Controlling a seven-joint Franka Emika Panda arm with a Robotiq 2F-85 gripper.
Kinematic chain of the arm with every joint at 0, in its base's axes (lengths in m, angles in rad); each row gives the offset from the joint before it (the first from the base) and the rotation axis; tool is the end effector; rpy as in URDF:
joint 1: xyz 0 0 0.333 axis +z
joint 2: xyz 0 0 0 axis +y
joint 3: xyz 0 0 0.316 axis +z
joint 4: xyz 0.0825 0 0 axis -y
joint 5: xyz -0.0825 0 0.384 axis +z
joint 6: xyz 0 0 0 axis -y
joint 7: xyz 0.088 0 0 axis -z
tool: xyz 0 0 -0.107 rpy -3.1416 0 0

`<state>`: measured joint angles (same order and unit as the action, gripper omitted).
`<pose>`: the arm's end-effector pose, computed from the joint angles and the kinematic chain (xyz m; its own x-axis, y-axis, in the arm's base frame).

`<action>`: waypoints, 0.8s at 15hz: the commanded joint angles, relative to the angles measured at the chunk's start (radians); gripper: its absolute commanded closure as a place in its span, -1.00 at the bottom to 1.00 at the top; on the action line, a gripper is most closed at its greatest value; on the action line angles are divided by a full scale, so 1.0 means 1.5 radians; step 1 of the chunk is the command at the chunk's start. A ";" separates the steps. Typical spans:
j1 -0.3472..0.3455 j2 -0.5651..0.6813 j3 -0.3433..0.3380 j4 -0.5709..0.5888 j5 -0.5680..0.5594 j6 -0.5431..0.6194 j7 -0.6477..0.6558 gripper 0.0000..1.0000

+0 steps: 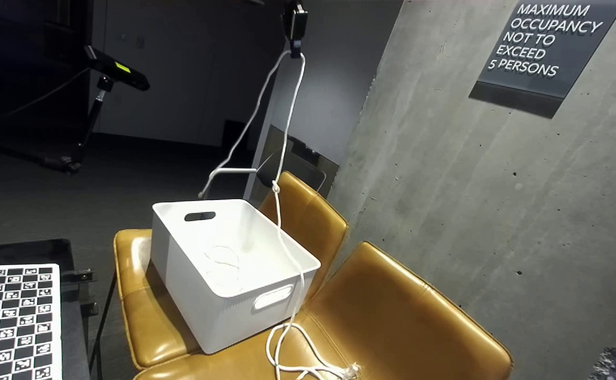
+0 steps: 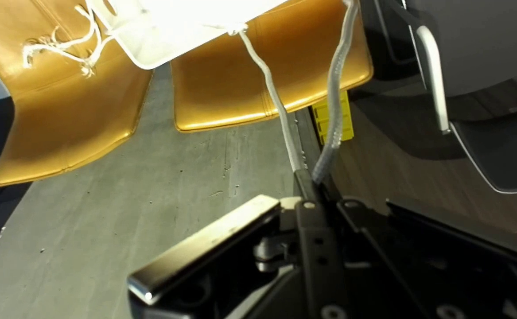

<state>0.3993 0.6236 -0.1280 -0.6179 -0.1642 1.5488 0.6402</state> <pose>0.6701 0.2116 0.6727 0.8643 -0.3281 0.3813 -0.3548 -0.9349 -0.0002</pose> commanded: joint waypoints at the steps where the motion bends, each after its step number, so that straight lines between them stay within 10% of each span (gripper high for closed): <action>1: -0.024 0.007 -0.003 -0.020 0.003 -0.010 -0.009 0.98; 12: -0.023 -0.044 0.002 0.042 0.006 -0.024 -0.017 0.98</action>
<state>0.3698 0.5798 -0.1267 -0.5915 -0.1639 1.5469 0.6280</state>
